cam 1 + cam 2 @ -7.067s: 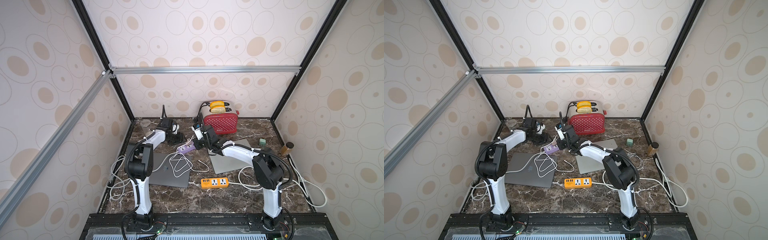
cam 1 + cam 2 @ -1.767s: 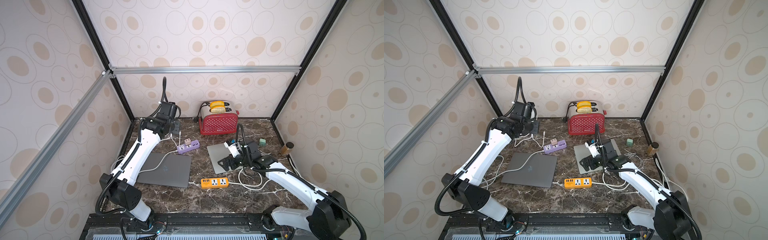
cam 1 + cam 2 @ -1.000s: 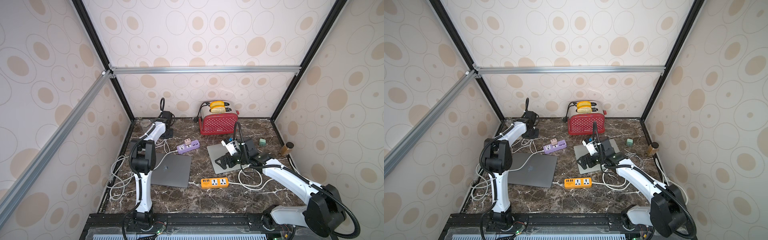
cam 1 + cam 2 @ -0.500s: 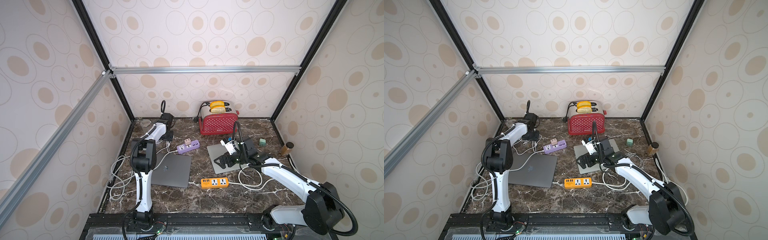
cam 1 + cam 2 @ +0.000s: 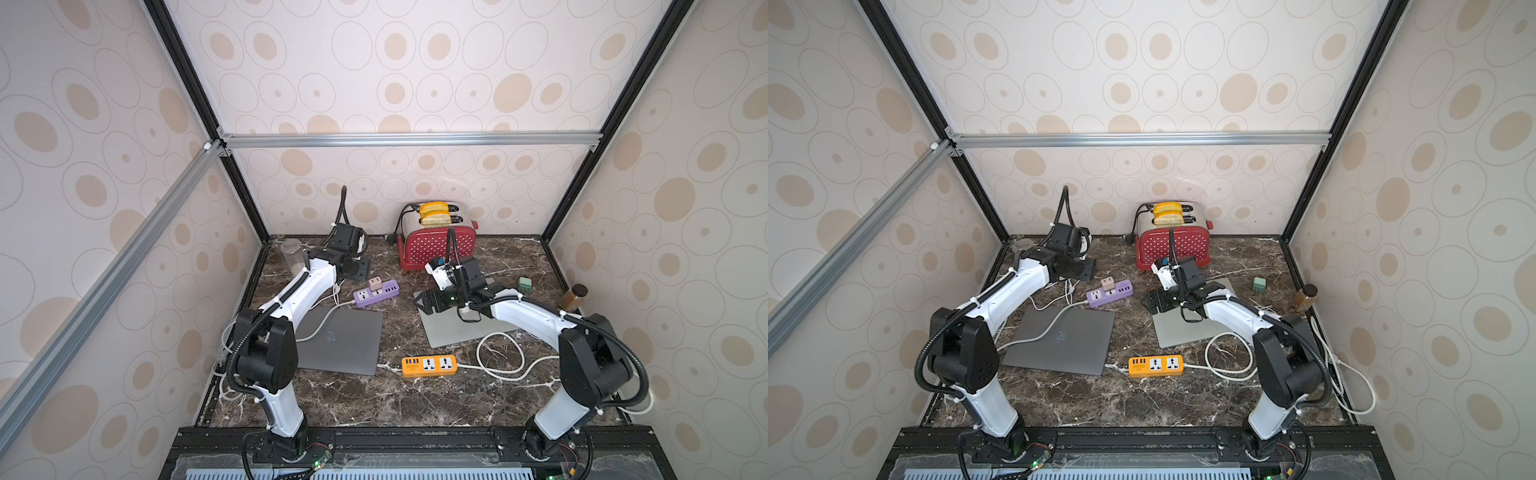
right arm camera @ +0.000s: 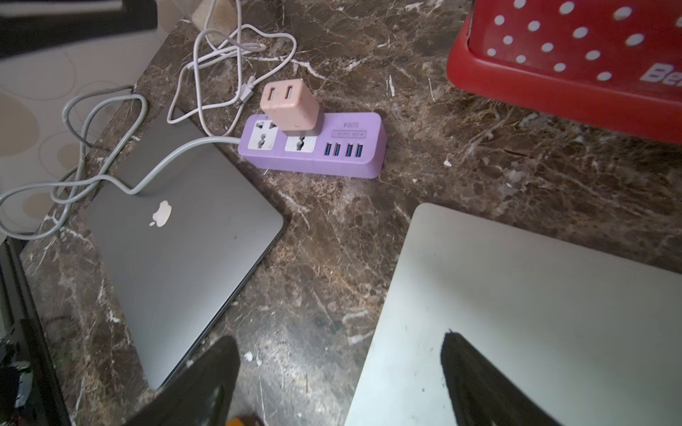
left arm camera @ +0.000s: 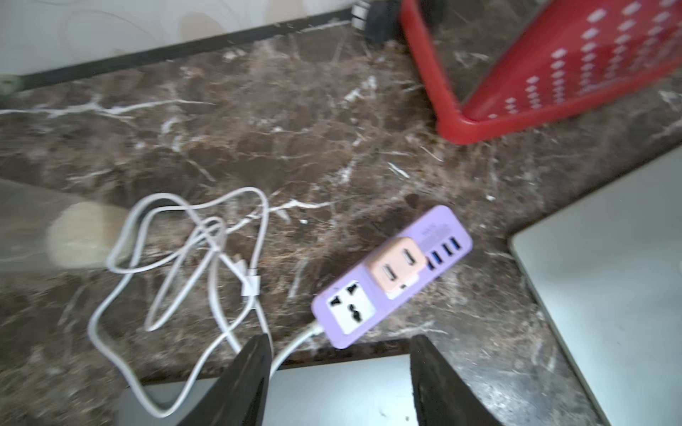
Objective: Unplug the laptop charger
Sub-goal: Place the charging cable at the center of the board.
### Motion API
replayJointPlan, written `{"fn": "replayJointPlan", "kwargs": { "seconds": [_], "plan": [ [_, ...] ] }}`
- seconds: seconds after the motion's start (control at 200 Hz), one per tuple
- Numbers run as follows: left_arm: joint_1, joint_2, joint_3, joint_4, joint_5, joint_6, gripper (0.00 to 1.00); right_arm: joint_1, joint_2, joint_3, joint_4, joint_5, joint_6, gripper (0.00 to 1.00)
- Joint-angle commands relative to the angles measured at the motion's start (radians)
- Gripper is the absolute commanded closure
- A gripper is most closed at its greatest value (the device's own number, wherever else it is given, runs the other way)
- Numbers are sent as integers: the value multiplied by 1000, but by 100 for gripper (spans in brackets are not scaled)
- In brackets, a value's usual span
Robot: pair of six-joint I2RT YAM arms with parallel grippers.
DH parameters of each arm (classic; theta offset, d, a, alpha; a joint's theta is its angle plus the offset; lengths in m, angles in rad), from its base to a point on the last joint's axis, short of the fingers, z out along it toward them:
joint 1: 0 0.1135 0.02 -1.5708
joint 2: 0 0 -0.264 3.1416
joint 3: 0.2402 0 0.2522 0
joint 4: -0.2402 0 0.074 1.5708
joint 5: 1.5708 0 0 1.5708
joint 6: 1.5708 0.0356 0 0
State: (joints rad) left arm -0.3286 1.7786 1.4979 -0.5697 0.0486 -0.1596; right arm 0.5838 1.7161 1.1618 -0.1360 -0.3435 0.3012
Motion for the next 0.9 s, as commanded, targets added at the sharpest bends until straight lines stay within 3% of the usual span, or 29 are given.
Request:
{"fn": "replayJointPlan", "kwargs": {
  "seconds": [0.0, 0.396, 0.896],
  "plan": [
    [16, 41, -6, 52, 118, 32, 37, 4, 72, 65, 84, 7, 26, 12],
    [15, 179, 75, 68, 224, 143, 37, 11, 325, 241, 122, 121, 133, 17],
    [15, 273, 117, 68, 205, 213, 38, 40, 453, 315, 185, 127, 167, 21]
  ]
}}
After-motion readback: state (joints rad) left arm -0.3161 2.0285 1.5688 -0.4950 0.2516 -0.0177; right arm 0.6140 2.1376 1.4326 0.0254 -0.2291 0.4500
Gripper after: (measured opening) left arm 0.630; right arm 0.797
